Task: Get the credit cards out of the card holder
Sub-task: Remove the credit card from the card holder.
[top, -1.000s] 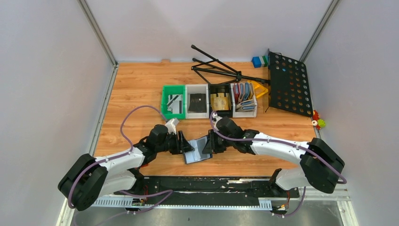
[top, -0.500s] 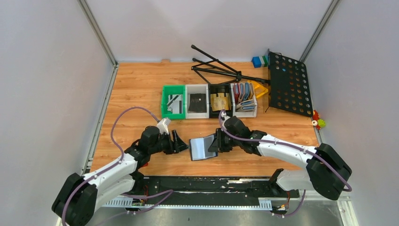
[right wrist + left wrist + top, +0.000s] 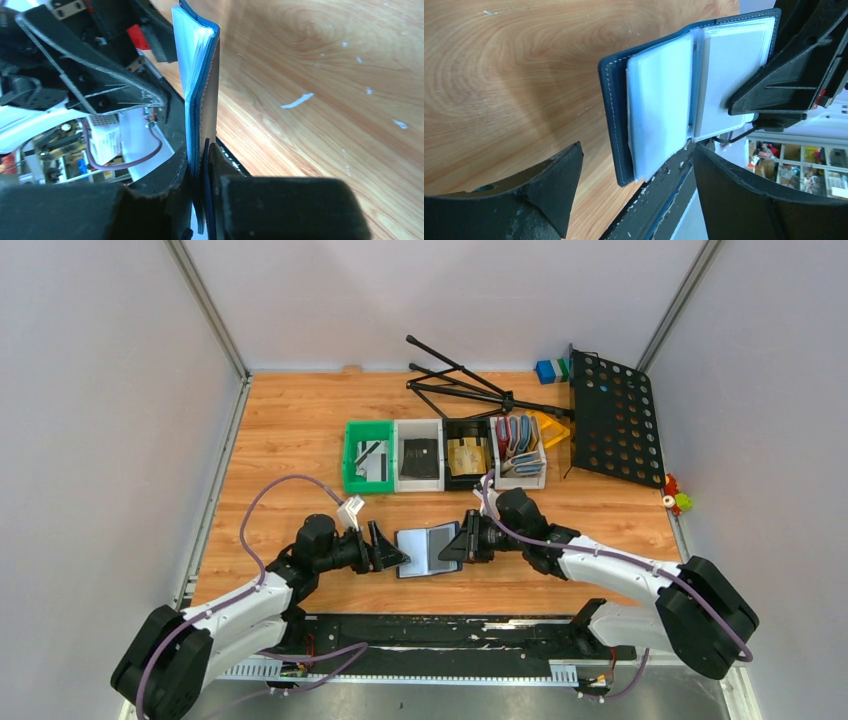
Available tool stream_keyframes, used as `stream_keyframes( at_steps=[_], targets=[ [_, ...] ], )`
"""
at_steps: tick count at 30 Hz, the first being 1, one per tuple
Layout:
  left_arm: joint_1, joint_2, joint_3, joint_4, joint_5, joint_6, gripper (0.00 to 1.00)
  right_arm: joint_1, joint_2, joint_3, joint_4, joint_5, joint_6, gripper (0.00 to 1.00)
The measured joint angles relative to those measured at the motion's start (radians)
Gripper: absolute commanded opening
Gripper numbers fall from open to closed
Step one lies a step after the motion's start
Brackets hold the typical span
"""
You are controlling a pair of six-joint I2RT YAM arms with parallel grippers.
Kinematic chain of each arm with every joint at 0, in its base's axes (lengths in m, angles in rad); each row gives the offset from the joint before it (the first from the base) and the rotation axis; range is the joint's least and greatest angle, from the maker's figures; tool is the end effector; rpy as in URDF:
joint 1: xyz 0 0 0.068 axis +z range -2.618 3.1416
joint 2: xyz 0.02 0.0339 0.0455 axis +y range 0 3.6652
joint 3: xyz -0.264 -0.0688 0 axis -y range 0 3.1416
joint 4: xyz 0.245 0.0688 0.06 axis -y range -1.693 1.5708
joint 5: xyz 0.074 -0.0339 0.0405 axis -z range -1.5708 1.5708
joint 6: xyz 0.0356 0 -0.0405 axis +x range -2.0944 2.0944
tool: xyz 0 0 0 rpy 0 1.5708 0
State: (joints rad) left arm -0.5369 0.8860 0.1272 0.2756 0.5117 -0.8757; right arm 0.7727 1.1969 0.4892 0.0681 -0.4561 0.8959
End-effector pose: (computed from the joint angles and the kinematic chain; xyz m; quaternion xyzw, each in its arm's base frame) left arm 0.1330 -0.0994 0.1441 -0.0105 0.8381 -0.4896 0.2402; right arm 0.1564 0.1744 0.1823 -0.0477 0.8750 0.4597 0.1441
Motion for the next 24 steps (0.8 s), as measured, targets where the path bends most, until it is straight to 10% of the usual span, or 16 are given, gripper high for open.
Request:
stream_keyframes(
  at_steps=[7, 17, 24],
  targets=[
    [0.004, 0.069, -0.03, 0.154, 0.07, -0.087, 0.73, -0.016, -0.022, -0.029, 0.104, -0.074, 0.058, 0.0],
    [0.008, 0.044, -0.044, 0.283, 0.113, -0.176, 0.1, -0.026, -0.034, -0.051, 0.156, -0.11, 0.08, 0.19],
    [0.008, -0.017, -0.046, 0.298, 0.124, -0.216, 0.0, -0.036, -0.049, -0.071, 0.182, -0.115, 0.089, 0.34]
  ],
)
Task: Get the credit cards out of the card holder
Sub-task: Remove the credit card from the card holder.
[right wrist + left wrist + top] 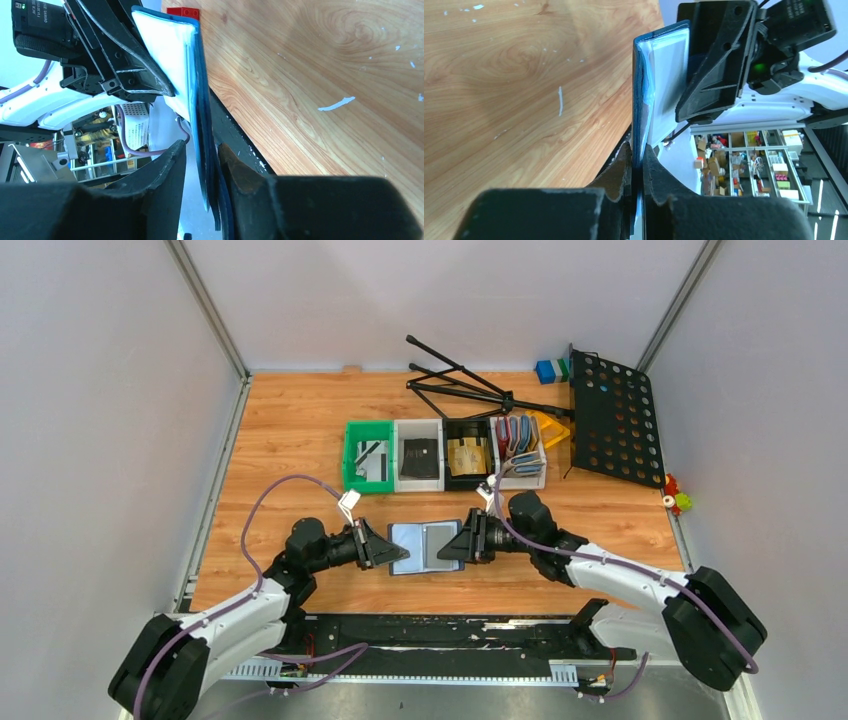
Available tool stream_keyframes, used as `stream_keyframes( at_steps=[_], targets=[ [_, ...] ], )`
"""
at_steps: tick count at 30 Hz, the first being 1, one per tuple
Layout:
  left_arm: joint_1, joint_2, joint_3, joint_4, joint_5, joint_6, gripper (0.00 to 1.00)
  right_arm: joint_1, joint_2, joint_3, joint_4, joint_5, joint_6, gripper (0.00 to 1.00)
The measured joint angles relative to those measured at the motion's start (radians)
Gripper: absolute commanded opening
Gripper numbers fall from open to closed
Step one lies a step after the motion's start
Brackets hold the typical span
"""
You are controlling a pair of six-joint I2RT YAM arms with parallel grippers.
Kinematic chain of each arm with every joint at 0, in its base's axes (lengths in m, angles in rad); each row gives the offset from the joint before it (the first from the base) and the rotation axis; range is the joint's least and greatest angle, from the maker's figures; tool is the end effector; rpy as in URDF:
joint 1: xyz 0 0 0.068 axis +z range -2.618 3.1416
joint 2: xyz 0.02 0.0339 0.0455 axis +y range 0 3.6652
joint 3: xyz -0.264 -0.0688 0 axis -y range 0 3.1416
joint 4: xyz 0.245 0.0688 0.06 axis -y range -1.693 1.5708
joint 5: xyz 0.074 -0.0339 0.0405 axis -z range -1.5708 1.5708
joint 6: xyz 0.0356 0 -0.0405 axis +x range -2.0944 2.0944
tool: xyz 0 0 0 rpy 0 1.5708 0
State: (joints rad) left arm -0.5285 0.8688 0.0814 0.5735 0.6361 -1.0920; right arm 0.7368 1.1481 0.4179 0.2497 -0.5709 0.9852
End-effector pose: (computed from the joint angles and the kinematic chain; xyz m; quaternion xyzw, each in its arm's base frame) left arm 0.1320 -0.1016 0.1620 -0.0171 0.7649 -0.5997 0.2345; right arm 0.1548 0.1664 0.1875 -0.0433 0.8322 0.5343 0.1416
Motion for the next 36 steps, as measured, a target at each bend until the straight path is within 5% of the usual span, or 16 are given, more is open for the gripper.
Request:
stream_keyframes(
  at_steps=[11, 25, 36],
  targets=[
    [0.0, -0.127, -0.003, -0.026, 0.008, -0.046, 0.0, -0.042, -0.138, -0.028, -0.071, 0.02, -0.026, 0.57],
    [0.0, -0.13, -0.003, -0.034, 0.018, -0.066, 0.0, -0.079, -0.169, -0.028, -0.168, 0.038, -0.075, 0.29],
    [0.0, -0.126, 0.002, -0.047, 0.023, -0.066, 0.0, -0.086, -0.192, -0.028, -0.202, 0.033, -0.102, 0.23]
  ],
)
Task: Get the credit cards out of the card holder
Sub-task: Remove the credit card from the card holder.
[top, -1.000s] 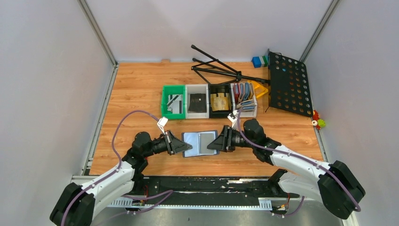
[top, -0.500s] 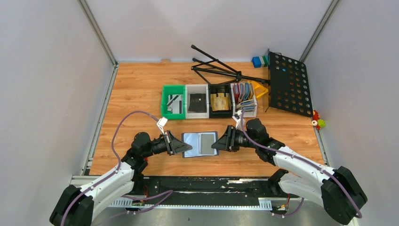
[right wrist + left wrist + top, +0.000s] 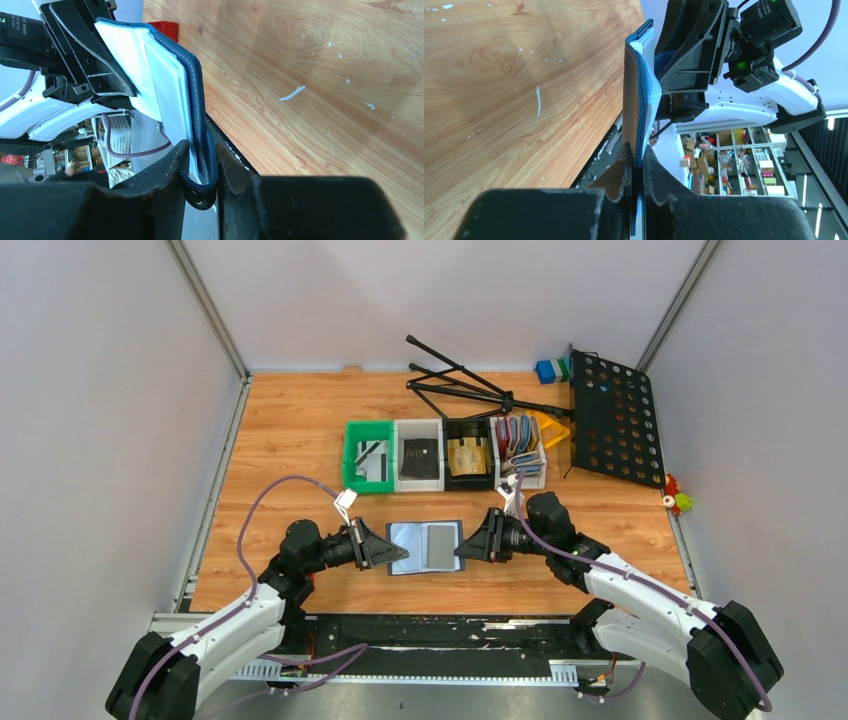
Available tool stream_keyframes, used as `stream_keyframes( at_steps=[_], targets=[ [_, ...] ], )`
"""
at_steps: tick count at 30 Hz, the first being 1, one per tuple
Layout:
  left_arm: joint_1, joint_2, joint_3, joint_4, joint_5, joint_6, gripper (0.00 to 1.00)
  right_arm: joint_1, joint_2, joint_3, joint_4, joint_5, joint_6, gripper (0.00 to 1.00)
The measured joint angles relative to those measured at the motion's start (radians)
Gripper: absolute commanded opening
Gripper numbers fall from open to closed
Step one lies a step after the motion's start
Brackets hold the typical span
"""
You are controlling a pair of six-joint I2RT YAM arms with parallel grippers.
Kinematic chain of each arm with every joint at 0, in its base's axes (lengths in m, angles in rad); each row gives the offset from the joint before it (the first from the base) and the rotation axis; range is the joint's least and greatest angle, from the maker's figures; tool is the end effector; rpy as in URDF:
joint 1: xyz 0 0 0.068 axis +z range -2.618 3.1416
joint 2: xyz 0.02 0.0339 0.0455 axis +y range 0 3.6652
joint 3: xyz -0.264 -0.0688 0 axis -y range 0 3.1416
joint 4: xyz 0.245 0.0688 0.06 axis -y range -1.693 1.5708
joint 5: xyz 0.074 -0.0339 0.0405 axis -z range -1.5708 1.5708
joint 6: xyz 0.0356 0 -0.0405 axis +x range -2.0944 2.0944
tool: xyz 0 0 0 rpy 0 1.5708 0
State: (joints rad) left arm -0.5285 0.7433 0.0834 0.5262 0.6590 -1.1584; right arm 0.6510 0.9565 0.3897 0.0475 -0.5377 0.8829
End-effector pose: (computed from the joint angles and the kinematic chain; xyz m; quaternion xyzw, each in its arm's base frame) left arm 0.1248 -0.0981 0.1757 -0.0181 0.7432 -0.6272 0.2322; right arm 0.1461 0.1342 0.1964 -0.0359 0.8437 0.5012 0.1889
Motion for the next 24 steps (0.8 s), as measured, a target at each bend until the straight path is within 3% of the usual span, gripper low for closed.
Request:
stream_keyframes(
  at_steps=[5, 13, 24],
  targets=[
    [0.0, 0.005, 0.008, -0.031, -0.002, 0.008, 0.0, 0.0, -0.006, 0.0, 0.0, -0.009, -0.011, 0.13],
    [0.0, 0.012, 0.023, -0.073, -0.005, 0.023, 0.0, 0.0, -0.024, 0.001, 0.016, -0.045, -0.026, 0.17],
    [0.001, 0.033, 0.028, -0.066, 0.007, 0.02, 0.0, 0.02, 0.08, 0.044, -0.032, -0.035, -0.07, 0.19]
  ],
)
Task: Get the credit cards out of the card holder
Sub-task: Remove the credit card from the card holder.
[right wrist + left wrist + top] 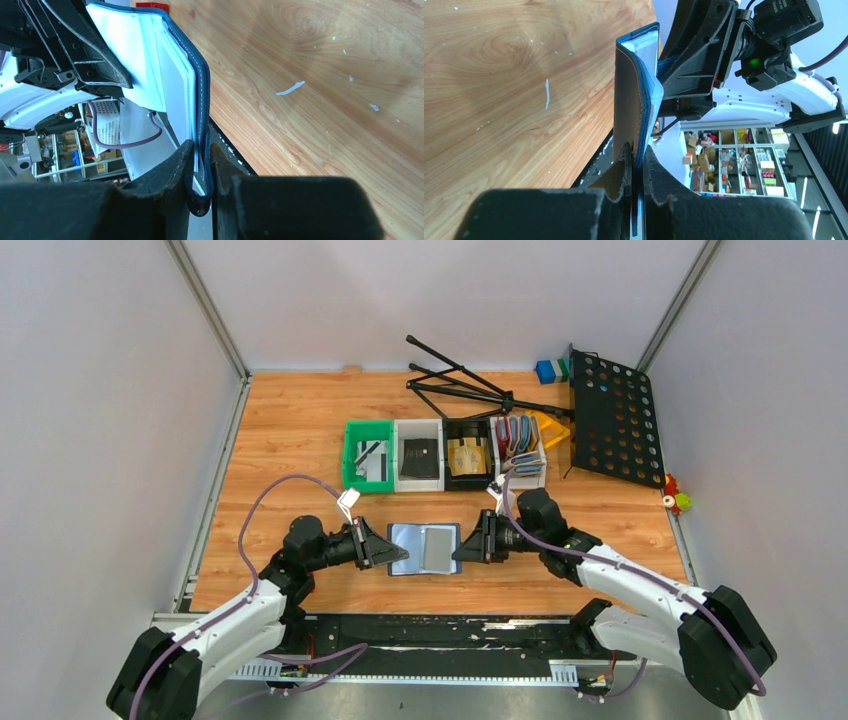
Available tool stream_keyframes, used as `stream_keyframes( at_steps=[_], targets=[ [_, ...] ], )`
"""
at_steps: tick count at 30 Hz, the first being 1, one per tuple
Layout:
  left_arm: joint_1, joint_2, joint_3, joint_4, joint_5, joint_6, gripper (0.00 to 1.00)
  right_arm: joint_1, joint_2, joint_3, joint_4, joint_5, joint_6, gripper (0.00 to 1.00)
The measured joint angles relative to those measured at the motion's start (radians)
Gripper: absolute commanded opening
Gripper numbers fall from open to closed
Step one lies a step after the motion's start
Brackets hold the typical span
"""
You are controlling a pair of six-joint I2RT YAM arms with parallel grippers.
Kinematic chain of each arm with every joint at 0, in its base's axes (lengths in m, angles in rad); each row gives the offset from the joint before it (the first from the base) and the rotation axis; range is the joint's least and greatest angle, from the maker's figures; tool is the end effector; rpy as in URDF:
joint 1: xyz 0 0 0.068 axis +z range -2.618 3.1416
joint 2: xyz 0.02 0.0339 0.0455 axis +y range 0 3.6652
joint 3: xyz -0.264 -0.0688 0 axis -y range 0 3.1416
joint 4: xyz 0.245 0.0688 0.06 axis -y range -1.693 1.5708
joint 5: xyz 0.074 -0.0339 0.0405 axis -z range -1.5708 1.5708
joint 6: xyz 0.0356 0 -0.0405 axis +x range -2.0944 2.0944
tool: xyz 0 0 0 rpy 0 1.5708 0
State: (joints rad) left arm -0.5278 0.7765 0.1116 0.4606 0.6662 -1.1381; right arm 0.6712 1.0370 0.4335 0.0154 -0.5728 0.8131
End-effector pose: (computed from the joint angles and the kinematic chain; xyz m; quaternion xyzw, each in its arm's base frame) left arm 0.1283 -0.1003 0.1739 -0.0233 0.7611 -0.6120 0.2137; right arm 0.1508 0.1444 0.1935 -0.0730 0.8531 0.4895 0.1652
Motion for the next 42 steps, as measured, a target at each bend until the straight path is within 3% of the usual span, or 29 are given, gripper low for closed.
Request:
stream_keyframes(
  at_steps=[14, 28, 33, 42],
  targets=[
    [-0.012, 0.087, 0.016, 0.015, 0.003, 0.022, 0.0, 0.075, 0.069, 0.078, -0.019, 0.033, -0.008, 0.41],
    [-0.022, 0.095, 0.016, 0.014, -0.005, 0.043, 0.0, 0.119, 0.126, 0.091, 0.018, 0.058, 0.01, 0.49],
    [-0.023, 0.108, 0.016, 0.015, -0.005, 0.044, 0.0, 0.142, 0.156, 0.117, 0.038, 0.066, 0.015, 0.45],
    [-0.044, 0.15, 0.02, 0.054, -0.013, 0.042, 0.0, 0.16, 0.19, 0.145, 0.048, 0.082, 0.016, 0.47]
  ],
)
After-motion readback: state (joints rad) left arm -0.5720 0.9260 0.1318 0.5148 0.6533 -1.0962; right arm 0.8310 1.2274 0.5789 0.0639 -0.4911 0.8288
